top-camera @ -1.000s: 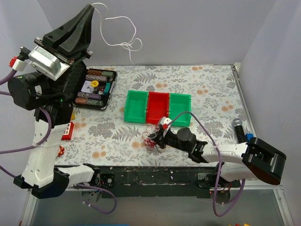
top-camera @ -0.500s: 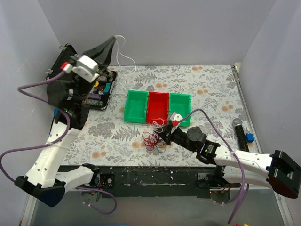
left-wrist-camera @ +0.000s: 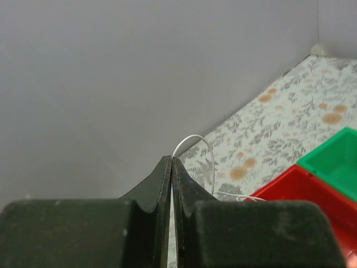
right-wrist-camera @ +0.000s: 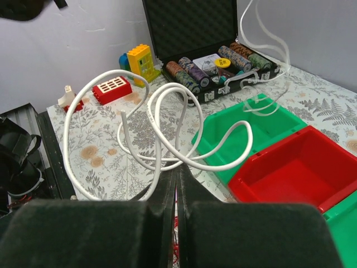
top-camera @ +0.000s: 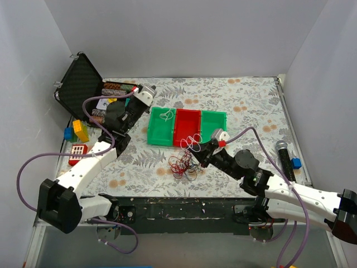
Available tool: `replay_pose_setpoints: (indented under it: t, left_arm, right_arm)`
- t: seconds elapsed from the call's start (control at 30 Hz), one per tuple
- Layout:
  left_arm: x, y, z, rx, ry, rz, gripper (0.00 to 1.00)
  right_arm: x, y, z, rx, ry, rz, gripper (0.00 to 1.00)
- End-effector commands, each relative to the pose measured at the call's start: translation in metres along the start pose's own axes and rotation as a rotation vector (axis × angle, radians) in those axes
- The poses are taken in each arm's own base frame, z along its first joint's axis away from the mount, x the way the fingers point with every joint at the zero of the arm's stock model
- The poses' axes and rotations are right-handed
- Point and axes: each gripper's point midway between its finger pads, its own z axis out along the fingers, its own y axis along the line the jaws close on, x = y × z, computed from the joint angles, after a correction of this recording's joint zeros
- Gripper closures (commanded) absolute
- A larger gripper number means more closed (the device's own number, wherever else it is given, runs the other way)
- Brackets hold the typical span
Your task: Untangle the cables
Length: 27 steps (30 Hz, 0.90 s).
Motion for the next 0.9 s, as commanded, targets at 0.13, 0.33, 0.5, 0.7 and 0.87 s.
replay_pose_setpoints:
  t: [0.13, 0.33, 0.5, 0.7, 0.87]
  left_arm:
    - [0.069, -0.013, 0.002, -0.015, 0.079, 0.128, 1.00]
    - [0.117, -0.032, 0.004, 0.041, 0.183, 0.115, 1.00]
    - [0.139, -0.042, 0.003, 0.080, 0.235, 0.122, 0.84]
    - [0.127, -0.046, 0.007, 0.142, 0.260, 0.091, 0.28]
    - [0.063, -0.065, -0.007, 0.308, 0.177, -0.029, 0.02]
  right_arm:
    - [-0.049, -0.001, -0.004, 0.018, -0.111, -0.013, 0.99]
    - [-0.064, 0.003, -0.001, 0.004, -0.133, -0.014, 0.99]
    - [-0.070, 0.006, 0.002, -0.008, -0.146, -0.016, 0.99]
    - [-0.067, 0.005, 0.006, -0.002, -0.133, -0.019, 0.99]
    - [-0.057, 0.002, 0.014, 0.016, -0.093, -0.018, 0.99]
